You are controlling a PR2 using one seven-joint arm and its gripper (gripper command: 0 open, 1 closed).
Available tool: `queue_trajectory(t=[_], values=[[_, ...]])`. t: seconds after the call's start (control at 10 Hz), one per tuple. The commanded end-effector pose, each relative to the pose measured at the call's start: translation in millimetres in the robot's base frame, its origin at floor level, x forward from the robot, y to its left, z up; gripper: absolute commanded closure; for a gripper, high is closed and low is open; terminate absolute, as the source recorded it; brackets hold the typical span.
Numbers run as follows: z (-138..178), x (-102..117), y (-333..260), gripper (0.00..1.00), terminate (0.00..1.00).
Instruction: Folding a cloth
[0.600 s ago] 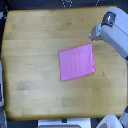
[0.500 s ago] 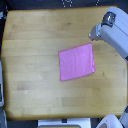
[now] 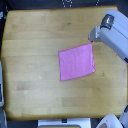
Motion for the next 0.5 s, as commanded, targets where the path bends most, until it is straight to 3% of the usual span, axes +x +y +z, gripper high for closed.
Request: queue_trajectory(t=[0.0,0.4], values=[[-62.7,-24.9,1.0,0.00,0.00],[-97.5,-31.3,6.4,0.00,0.00]])
